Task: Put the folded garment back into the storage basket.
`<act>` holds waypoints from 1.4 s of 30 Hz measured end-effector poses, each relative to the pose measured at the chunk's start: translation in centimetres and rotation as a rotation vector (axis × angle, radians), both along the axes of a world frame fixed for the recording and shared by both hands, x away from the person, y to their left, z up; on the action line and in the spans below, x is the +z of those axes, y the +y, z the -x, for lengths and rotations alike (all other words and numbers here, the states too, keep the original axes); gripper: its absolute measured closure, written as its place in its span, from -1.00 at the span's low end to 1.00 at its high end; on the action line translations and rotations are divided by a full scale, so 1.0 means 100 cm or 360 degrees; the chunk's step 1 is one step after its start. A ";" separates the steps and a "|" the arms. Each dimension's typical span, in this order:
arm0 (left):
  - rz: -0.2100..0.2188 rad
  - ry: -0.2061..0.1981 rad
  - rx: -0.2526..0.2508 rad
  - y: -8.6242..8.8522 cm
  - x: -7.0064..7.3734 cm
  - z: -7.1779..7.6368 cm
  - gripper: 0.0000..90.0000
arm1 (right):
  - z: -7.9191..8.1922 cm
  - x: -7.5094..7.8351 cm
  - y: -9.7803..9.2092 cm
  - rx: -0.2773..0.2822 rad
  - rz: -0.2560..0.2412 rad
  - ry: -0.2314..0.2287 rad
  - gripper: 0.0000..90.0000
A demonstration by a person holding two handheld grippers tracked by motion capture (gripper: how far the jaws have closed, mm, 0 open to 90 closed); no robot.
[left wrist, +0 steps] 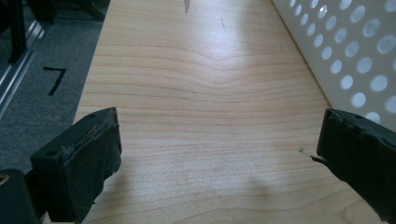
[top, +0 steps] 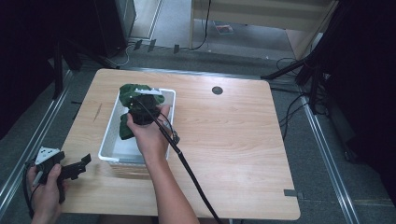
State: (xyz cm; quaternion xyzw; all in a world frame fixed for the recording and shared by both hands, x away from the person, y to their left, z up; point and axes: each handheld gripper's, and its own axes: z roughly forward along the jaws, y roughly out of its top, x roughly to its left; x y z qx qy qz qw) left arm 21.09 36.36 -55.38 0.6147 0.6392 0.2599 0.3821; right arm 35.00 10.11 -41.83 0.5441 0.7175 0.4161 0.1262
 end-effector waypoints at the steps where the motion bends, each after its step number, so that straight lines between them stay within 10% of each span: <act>1: 0.0009 0.0001 0.0001 0.000 0.000 0.000 -0.98 | -0.001 -0.002 0.001 -0.0001 0.0003 -0.0001 0.61; 32: 0.0025 -0.0006 0.0013 0.002 0.000 0.000 -0.98 | -0.027 -0.073 0.020 -0.0117 0.0203 0.0218 0.48; 42: 0.0030 -0.0001 0.0011 0.002 0.000 0.000 -0.98 | -0.029 -0.068 0.015 -0.0122 0.0177 0.0219 -0.06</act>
